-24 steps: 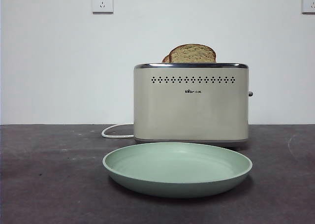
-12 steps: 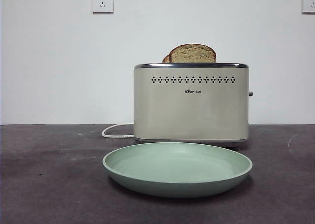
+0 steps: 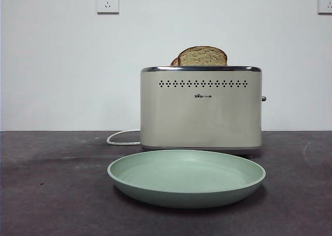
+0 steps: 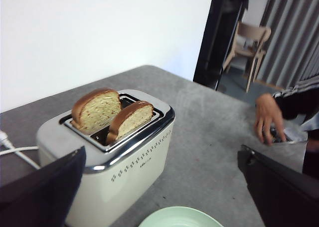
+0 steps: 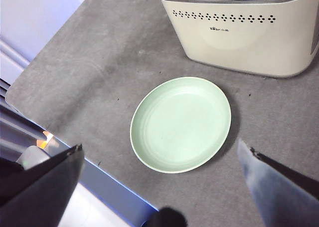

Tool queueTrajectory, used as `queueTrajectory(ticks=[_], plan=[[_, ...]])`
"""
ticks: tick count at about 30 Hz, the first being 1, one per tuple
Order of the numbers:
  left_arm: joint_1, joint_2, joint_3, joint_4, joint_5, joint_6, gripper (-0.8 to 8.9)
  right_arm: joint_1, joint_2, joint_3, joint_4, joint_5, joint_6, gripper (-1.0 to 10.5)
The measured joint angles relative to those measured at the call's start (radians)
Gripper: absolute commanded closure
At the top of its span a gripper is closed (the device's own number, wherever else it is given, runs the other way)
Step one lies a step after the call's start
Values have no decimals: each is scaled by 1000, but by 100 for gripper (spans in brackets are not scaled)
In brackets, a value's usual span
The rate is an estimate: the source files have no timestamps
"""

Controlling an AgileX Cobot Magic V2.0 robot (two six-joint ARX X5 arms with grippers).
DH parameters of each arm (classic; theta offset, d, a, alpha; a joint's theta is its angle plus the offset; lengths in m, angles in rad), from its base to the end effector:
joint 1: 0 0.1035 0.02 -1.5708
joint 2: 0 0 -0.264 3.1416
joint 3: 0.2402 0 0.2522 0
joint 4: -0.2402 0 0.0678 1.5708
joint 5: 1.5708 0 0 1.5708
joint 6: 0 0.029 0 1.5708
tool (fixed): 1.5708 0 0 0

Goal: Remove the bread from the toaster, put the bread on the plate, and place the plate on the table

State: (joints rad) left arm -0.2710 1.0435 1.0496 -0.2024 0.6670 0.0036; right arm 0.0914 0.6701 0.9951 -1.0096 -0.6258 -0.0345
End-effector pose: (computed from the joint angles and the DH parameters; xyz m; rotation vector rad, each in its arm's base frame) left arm 0.2077 -0.0763 0.3755 -0.0367 0.1980 -0.9352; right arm 0.0948 0.0257 0.3448 0.1528 0.6619 0.6997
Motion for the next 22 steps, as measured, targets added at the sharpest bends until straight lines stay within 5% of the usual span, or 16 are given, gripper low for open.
queueTrajectory(ticks=[10, 22], plan=[[-182, 363, 211, 85, -198, 154, 249, 0, 20, 0, 1, 0, -2, 329], [-239, 689, 345, 227, -273, 275, 252, 0, 36, 0, 2, 0, -3, 329]])
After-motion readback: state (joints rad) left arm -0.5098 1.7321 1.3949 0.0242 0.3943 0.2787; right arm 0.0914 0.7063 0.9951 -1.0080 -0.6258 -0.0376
